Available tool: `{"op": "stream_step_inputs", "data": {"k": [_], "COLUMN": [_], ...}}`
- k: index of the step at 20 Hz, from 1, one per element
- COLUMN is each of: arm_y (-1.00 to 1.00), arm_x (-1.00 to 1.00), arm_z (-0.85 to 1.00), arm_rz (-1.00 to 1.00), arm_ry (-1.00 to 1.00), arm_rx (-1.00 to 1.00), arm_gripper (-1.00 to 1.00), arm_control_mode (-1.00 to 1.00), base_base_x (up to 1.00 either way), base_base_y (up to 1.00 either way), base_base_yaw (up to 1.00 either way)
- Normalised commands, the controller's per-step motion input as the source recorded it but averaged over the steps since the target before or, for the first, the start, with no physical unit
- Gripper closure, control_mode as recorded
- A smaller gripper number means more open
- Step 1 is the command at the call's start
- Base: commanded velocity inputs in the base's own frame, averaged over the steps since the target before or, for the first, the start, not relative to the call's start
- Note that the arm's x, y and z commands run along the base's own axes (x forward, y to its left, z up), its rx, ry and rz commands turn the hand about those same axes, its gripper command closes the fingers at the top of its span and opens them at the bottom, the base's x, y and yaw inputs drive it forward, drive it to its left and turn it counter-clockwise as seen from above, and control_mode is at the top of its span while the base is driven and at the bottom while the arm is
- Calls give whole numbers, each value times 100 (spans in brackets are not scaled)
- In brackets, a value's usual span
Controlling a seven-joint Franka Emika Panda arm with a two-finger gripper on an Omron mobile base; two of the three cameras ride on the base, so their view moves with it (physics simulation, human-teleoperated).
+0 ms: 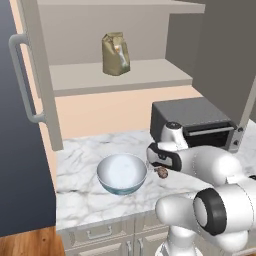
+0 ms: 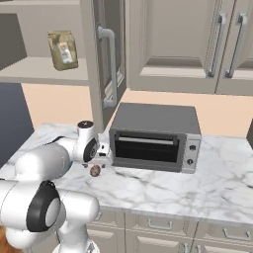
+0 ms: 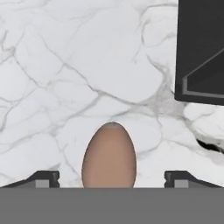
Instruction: Pick the egg and butter from the fridge and place them by the bowl for mixing.
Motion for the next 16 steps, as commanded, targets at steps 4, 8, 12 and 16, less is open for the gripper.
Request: {"op": "stream_step_inputs", "data": {"k": [4,8,12,16], "arm_y": [0,0,0,13], "arm_x": [-15,-48,-76,-72], "arm_z": [57,69,48,49], "arm_rz": [0,0,-3,-5], "arm_ry": [-3,-2,-11,-4], "arm_rx": [0,0,0,0], "arm_gripper": [-100,-100,-100,-100], "arm_control_mode": [-100,-100,-100,-100], "base_base_x": [0,0,0,0], "base_base_y": [0,0,0,0], "base_base_yaw": [0,0,0,0]}}
